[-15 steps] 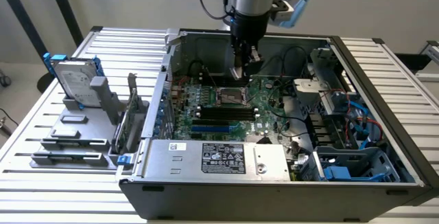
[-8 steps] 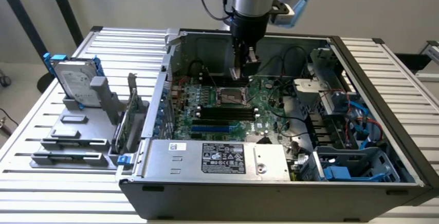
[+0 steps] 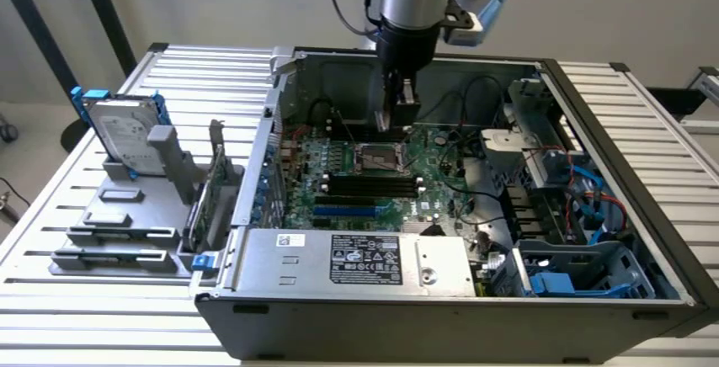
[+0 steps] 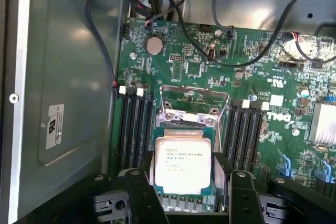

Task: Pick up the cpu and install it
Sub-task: 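Place the cpu into insertion slot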

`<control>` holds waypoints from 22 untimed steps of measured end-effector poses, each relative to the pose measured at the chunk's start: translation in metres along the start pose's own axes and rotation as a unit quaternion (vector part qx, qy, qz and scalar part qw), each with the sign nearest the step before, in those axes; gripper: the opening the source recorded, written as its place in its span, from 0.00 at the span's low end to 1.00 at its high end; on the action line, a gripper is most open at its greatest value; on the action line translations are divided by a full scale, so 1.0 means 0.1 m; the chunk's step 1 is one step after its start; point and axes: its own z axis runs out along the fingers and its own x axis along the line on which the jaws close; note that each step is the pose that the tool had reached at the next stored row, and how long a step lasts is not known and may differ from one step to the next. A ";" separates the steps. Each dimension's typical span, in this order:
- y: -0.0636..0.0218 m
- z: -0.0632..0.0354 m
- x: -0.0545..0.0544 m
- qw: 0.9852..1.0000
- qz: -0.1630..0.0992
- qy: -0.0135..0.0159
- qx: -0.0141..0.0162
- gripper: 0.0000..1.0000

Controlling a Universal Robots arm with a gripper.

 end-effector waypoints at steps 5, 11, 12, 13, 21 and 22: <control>-0.017 0.060 0.01 1.000 0.022 -0.005 -0.001 0.54; -0.140 0.155 0.02 0.999 0.033 -0.011 -0.001 0.54; -0.177 0.174 0.02 0.999 0.034 -0.012 -0.001 0.54; -0.215 0.193 0.02 0.999 0.034 -0.012 -0.002 0.54; -0.323 0.313 0.02 0.999 0.037 -0.013 -0.013 0.54; -0.323 0.327 0.02 0.999 0.037 -0.013 -0.014 0.54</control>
